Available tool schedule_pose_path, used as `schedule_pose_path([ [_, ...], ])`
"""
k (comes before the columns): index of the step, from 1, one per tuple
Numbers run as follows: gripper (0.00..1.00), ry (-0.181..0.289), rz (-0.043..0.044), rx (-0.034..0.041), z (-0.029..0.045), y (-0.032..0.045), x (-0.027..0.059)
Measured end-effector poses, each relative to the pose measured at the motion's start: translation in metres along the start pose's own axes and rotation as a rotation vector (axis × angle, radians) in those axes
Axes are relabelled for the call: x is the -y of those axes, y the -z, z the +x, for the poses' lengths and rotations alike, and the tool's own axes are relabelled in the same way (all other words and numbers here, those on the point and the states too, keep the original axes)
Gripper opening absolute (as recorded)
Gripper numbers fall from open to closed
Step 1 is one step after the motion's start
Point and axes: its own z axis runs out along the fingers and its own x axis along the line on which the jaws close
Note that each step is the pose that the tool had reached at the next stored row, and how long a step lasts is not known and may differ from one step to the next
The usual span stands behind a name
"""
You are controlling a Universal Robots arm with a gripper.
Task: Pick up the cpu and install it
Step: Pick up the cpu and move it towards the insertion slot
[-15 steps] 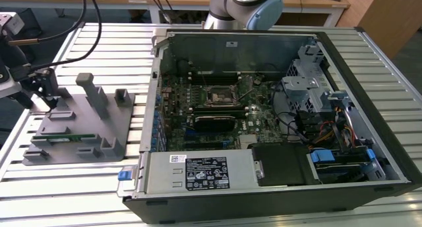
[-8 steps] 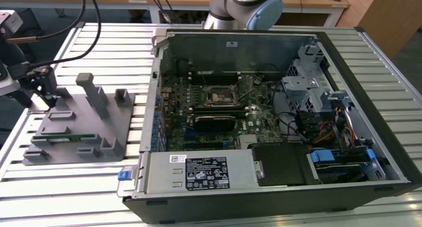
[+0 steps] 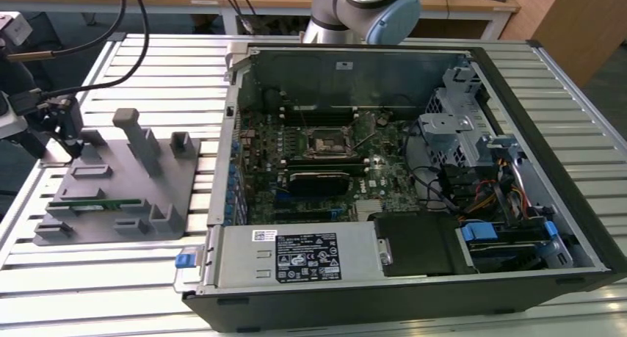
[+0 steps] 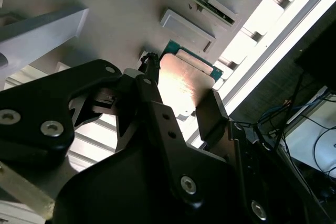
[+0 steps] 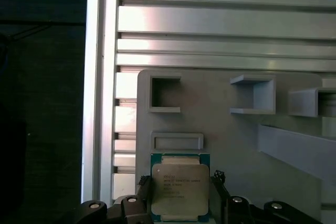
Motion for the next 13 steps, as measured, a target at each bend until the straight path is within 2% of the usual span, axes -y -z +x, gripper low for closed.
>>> schedule_pose_path([
  [13, 0.53, 0.0, -0.0001, 0.0001, -0.0001, 0.0072, -0.0001],
])
